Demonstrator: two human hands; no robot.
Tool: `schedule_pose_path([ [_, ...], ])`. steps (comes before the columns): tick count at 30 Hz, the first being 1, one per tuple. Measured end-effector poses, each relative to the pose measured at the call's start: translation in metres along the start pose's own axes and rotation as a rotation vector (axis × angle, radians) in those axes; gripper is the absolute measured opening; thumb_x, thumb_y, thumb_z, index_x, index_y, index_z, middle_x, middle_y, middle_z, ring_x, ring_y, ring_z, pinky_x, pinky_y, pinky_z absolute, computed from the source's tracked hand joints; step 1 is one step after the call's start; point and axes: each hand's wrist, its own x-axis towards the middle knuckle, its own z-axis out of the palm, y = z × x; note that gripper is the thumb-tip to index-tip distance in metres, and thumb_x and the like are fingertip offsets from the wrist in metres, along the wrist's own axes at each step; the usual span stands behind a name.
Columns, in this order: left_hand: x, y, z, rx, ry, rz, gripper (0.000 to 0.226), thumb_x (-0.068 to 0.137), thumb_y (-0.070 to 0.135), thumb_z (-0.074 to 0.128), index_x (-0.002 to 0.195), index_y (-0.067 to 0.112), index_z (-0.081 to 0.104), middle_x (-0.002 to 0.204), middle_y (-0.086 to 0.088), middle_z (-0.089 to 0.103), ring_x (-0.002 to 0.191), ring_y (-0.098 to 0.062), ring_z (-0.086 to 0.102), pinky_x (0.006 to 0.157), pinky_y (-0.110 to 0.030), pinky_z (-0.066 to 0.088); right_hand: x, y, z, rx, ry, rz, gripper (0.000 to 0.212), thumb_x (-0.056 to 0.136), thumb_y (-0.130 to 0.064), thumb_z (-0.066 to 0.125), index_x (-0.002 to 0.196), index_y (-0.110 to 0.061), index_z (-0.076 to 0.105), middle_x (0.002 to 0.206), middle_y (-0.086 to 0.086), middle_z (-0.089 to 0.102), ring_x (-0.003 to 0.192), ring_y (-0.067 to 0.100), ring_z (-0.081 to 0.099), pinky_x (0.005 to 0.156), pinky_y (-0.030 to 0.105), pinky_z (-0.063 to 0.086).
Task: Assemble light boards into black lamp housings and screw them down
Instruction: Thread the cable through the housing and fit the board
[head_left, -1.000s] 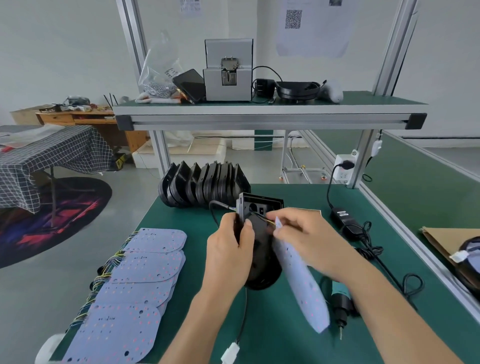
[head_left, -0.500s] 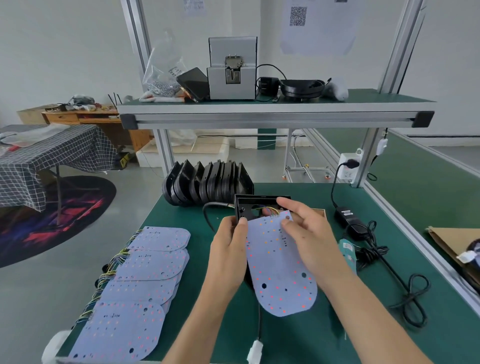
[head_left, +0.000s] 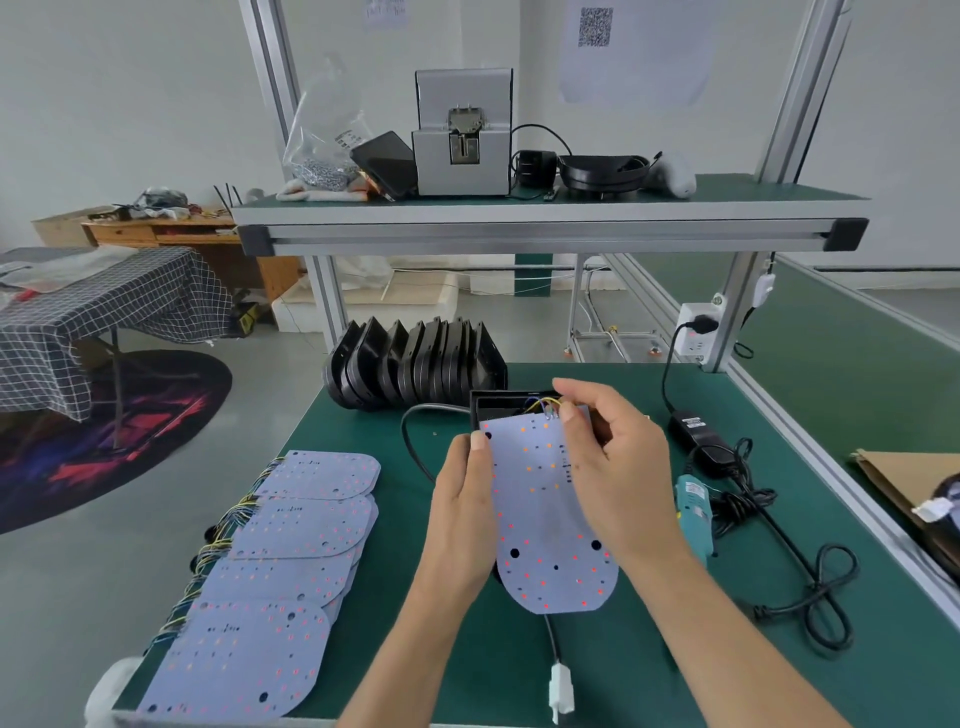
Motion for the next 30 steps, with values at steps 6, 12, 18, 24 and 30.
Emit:
schedule_pose_path([
  [6,0.001,0.001,-0.002,0.002,-0.032,0.032,0.048,0.103,0.054,0.038,0.085,0.009,0.039,0.082,0.001,0.041,0.076,-0.015,0.036,0.072,-0.033,0.038,0.000,-0.008,0.005,-0.062,0.079,-0.091,0.021,0.104,-0.012,0.061,0.118,-0.019,0.075,0.100,-0.013,0.074,0.091,0.002,0.067,0.079,0.008,0.044],
  [12,0.001,-0.002,-0.003,0.037,-0.083,-0.010,0.064,0.102,0.063,0.034,0.111,0.002,0.053,0.098,0.006,0.056,0.090,-0.007,0.049,0.085,-0.029,0.046,0.004,-0.009,0.009,-0.068,0.129,-0.119,0.021,0.103,-0.010,0.061,0.118,-0.016,0.075,0.098,-0.010,0.072,0.085,0.004,0.064,0.077,0.011,0.045],
  [18,0.000,0.005,0.003,0.163,-0.021,0.000,0.048,0.104,0.054,0.035,0.079,0.014,0.042,0.074,0.007,0.043,0.070,-0.012,0.037,0.069,-0.032,0.038,-0.001,-0.002,0.008,-0.695,0.117,-0.370,0.033,0.102,-0.029,0.049,0.119,-0.012,0.071,0.095,0.006,0.061,0.087,0.030,0.058,0.053,0.033,0.040],
  [24,0.002,0.003,0.002,0.200,-0.008,-0.020,0.044,0.111,0.043,0.037,0.074,0.019,0.039,0.067,0.013,0.039,0.065,-0.011,0.035,0.066,-0.032,0.036,0.005,0.006,-0.007,-0.873,-0.079,-0.456,0.042,0.102,-0.048,0.044,0.125,-0.027,0.072,0.091,-0.001,0.058,0.092,0.030,0.054,0.083,0.046,0.034],
  [30,0.000,0.008,0.001,0.146,-0.086,-0.051,0.062,0.101,0.057,0.032,0.100,-0.002,0.052,0.091,-0.018,0.056,0.083,-0.015,0.048,0.090,-0.053,0.049,0.010,0.007,-0.001,-0.770,-0.073,-0.376,0.040,0.101,-0.048,0.042,0.124,-0.023,0.063,0.100,-0.004,0.061,0.098,0.027,0.053,0.098,0.047,0.030],
])
